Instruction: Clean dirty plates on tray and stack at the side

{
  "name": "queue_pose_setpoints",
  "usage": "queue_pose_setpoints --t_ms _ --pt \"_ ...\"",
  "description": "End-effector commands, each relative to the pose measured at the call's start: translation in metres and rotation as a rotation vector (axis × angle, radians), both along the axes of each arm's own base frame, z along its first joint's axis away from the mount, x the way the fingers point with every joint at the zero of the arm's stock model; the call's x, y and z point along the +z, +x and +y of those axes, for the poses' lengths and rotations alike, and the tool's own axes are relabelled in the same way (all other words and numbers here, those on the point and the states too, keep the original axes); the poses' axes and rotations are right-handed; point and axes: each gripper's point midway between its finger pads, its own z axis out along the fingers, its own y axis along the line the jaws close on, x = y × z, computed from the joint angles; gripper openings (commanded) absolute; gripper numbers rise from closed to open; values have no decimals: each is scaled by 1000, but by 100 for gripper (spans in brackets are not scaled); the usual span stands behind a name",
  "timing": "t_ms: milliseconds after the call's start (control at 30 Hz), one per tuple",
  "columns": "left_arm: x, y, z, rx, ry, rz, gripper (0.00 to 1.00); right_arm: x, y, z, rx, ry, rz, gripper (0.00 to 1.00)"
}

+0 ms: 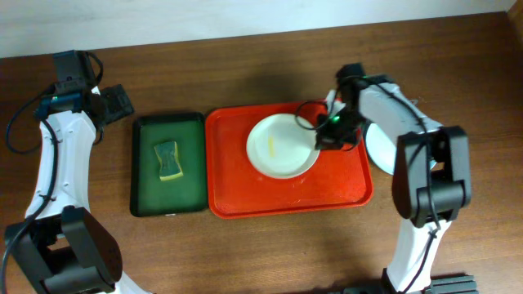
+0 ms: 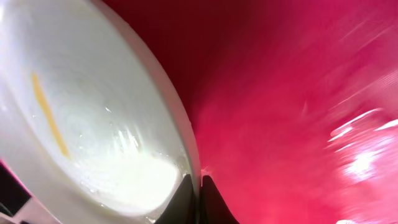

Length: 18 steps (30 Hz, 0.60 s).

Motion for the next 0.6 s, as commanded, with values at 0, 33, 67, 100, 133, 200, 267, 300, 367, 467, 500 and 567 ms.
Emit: queue_pose_setpoints --t_ms 0,33,67,100,133,200,267,300,367,467,500,567 --pt "12 2 3 10 8 -28 99 11 -13 23 -3 -65 20 4" --pt "12 2 3 10 8 -28 99 11 -15 28 -7 -66 26 4" --pt "12 2 3 10 8 -28 99 11 -18 35 -7 -67 33 4" --pt "12 2 3 10 8 -28 99 11 -19 38 -1 -68 34 4" --pt "12 2 3 10 8 -28 99 11 -19 38 -2 -68 34 4" --pt "12 2 3 10 8 -28 99 11 -19 38 -6 -65 37 4" --pt "12 2 3 10 8 -28 99 11 -23 38 -5 -69 54 4" --pt "12 2 3 10 8 -28 99 11 -25 37 -5 -72 63 4" --pt "12 2 3 10 8 -28 99 11 -28 36 -4 -75 77 13" --pt "12 2 3 10 8 -28 99 11 -28 36 -4 -75 76 63" --pt "12 2 3 10 8 -28 99 11 -27 36 3 -72 66 68" --pt "12 2 3 10 8 -28 99 12 -24 36 4 -69 56 68"
